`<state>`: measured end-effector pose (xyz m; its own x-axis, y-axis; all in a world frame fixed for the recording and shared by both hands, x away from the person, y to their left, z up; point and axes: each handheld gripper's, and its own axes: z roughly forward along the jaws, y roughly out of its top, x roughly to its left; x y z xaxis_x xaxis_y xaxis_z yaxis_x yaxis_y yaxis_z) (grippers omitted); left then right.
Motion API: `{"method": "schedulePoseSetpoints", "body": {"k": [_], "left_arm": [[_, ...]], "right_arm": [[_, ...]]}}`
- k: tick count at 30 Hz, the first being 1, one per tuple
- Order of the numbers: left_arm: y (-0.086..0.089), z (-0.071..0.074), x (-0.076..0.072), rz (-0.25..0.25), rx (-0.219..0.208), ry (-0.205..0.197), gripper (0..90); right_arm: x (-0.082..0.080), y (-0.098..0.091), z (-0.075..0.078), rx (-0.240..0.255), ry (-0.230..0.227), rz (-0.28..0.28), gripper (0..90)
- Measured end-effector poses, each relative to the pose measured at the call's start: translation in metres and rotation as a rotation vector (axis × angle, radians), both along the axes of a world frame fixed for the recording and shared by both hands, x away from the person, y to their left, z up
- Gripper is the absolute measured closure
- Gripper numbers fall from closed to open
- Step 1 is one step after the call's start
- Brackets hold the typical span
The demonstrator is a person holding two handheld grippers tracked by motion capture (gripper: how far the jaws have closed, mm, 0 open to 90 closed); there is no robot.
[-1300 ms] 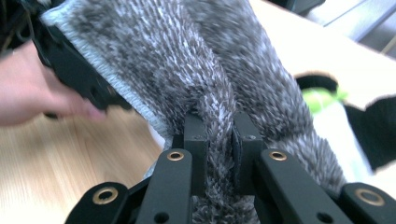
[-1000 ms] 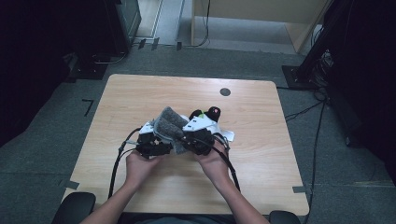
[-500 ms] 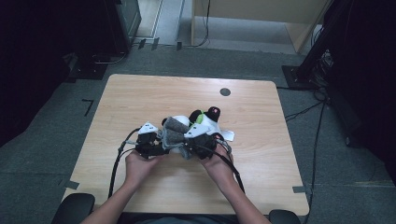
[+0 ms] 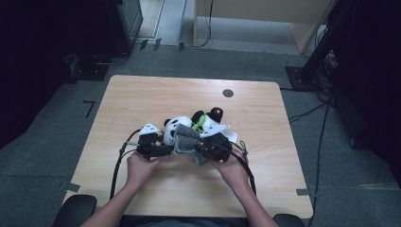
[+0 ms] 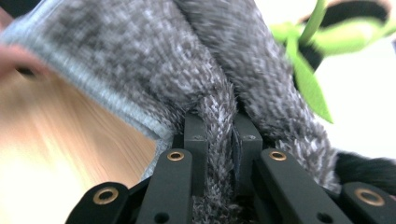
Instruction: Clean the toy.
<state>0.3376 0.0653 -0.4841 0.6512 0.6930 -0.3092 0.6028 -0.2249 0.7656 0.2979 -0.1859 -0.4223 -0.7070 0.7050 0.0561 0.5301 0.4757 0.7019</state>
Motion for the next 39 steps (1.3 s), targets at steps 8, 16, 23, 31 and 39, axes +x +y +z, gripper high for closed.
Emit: {"method": "schedulePoseSetpoints", "body": {"k": [8, 16, 23, 31, 39], "left_arm": [[-0.004, 0.002, -0.005, -0.001, 0.029, -0.032, 32.8], [-0.006, 0.0, -0.012, 0.006, 0.041, -0.058, 32.1], [-0.006, -0.001, -0.013, 0.021, 0.052, -0.056, 32.3], [-0.006, 0.002, -0.007, 0.019, 0.05, -0.01, 34.2], [-0.003, 0.002, 0.0, 0.01, 0.027, 0.008, 34.3]], "right_arm": [[0.005, -0.004, 0.029, 0.13, -0.086, -0.065, 80.2], [0.022, 0.033, 0.021, 0.109, -0.09, -0.02, 78.1], [0.023, 0.056, 0.005, 0.028, -0.116, 0.012, 79.1], [0.02, 0.048, -0.004, 0.01, -0.118, 0.034, 80.2], [0.01, 0.028, -0.013, -0.026, -0.078, 0.031, 80.7]]}}
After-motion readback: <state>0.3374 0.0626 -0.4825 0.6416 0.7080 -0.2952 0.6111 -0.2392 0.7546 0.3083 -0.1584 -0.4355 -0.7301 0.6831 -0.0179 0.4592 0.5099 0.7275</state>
